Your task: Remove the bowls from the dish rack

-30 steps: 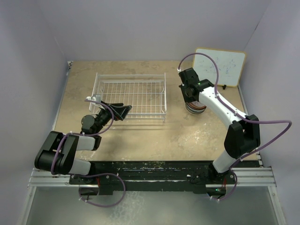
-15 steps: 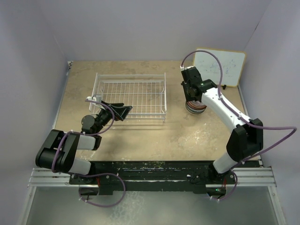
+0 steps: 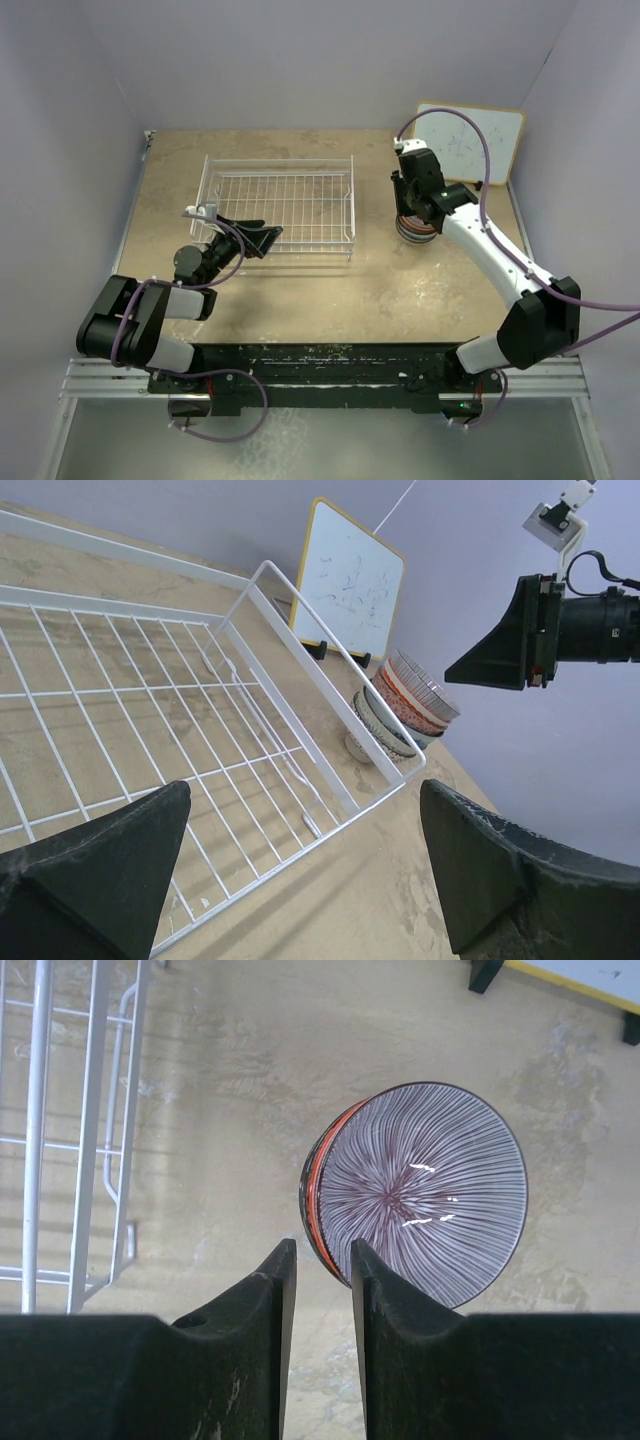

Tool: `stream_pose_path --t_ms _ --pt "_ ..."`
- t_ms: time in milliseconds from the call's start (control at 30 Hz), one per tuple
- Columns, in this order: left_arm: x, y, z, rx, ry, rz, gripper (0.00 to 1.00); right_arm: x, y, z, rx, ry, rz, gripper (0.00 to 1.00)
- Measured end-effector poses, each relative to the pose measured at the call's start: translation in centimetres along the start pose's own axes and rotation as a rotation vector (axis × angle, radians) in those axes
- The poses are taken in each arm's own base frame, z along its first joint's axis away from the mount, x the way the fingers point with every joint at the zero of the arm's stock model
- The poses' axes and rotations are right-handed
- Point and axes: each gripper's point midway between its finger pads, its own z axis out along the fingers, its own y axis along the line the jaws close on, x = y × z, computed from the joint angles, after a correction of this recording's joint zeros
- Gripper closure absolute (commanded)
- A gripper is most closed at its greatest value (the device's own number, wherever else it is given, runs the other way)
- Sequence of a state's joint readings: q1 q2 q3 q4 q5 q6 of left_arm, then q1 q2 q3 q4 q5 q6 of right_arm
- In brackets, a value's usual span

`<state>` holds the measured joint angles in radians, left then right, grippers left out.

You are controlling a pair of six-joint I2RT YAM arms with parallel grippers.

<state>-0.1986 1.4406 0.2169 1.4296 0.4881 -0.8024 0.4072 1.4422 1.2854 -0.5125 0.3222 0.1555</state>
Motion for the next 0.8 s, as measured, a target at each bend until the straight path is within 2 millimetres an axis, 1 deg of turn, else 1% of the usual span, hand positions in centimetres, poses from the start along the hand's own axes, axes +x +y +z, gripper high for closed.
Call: stream_pose_path --t_ms 67,133,200,433,800 --pt "0.0 0.0 0.0 0.001 0.002 0.000 0.01 0.6 0.3 0.4 -0.008 0.007 0.005 0.79" --pt "0.1 0.0 0.0 0.000 0.004 -0.001 0.01 1.1 0.5 0.7 -0.014 0.014 0.010 0.83" --pt "0.1 0.0 0.0 -0.001 0.006 -0.002 0.01 1.4 0.7 0.9 -0.022 0.018 0.016 0.83" --pt "0.1 0.0 0.0 -0.003 0.009 -0.003 0.01 1.2 0.8 1.2 -0.025 0.005 0.030 0.87" --pt "0.1 0.0 0.0 -0.004 0.010 -0.004 0.01 2.0 1.0 2.1 -0.021 0.027 0.029 0.89"
